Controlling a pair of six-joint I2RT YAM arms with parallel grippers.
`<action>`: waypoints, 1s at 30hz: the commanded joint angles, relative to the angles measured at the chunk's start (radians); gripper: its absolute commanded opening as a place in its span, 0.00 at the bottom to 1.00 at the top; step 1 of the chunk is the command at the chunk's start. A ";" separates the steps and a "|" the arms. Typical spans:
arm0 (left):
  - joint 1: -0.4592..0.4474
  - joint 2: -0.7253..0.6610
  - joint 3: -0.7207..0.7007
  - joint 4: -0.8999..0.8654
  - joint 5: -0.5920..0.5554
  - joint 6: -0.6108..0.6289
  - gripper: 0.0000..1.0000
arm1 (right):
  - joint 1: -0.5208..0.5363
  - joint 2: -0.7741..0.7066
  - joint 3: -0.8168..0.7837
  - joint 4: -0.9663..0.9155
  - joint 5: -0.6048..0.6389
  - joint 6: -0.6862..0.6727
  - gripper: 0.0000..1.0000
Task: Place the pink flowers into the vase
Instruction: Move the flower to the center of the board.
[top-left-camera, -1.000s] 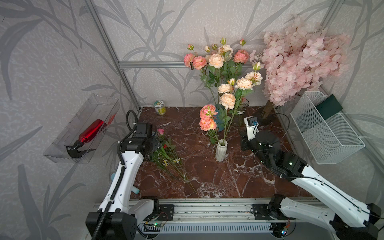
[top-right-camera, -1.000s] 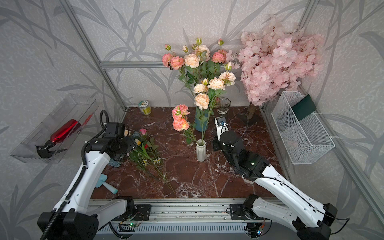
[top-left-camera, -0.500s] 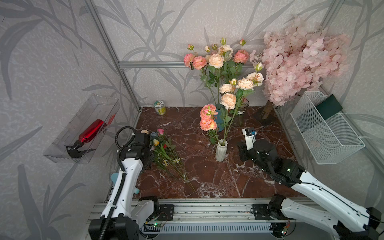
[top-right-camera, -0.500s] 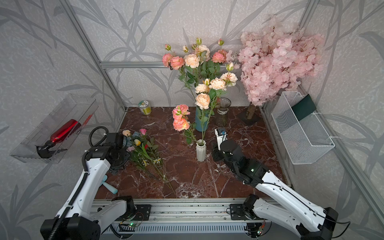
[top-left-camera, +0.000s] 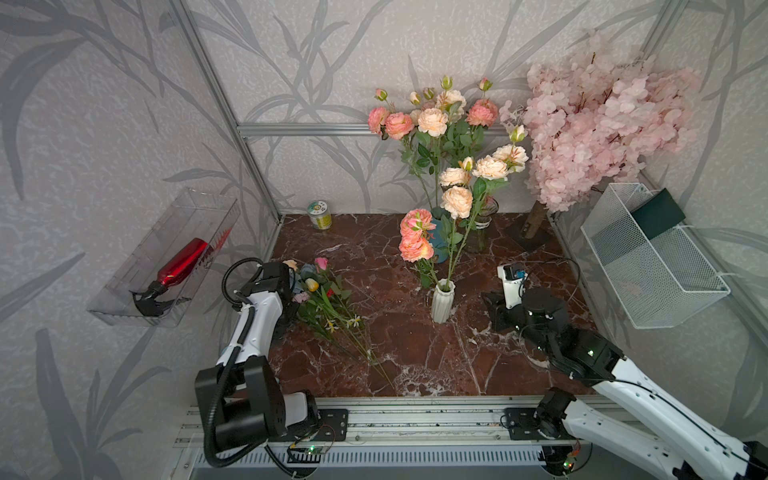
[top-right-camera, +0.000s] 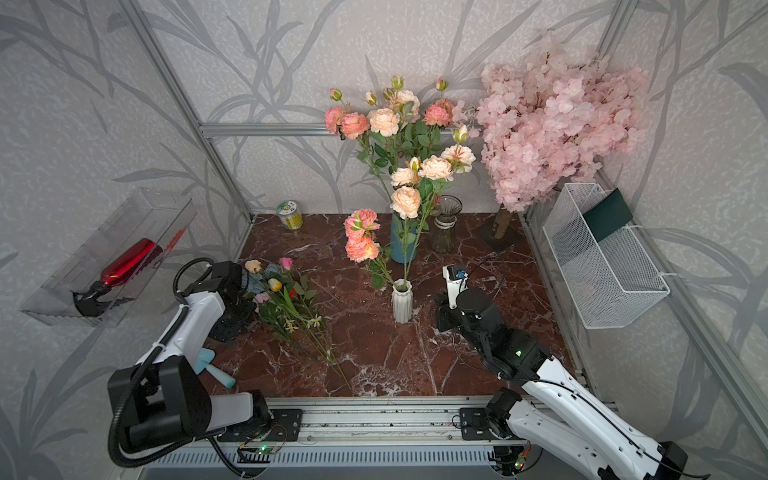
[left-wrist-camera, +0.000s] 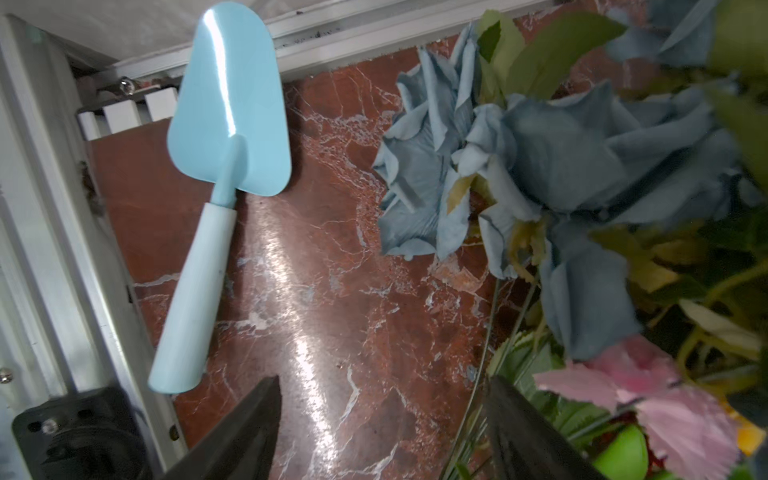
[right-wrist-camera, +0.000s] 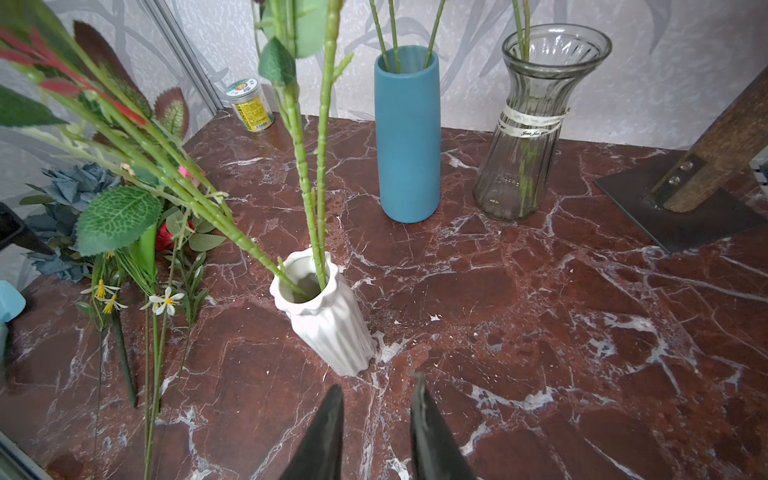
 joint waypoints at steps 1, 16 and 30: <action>0.001 0.092 0.041 0.029 0.021 -0.054 0.76 | -0.037 -0.007 -0.010 0.011 -0.058 0.006 0.29; -0.054 0.265 -0.163 0.607 0.169 -0.075 0.67 | -0.134 -0.009 -0.012 0.006 -0.148 0.024 0.29; -0.282 0.523 0.134 0.575 0.164 0.009 0.67 | -0.166 0.010 -0.016 0.021 -0.180 0.026 0.29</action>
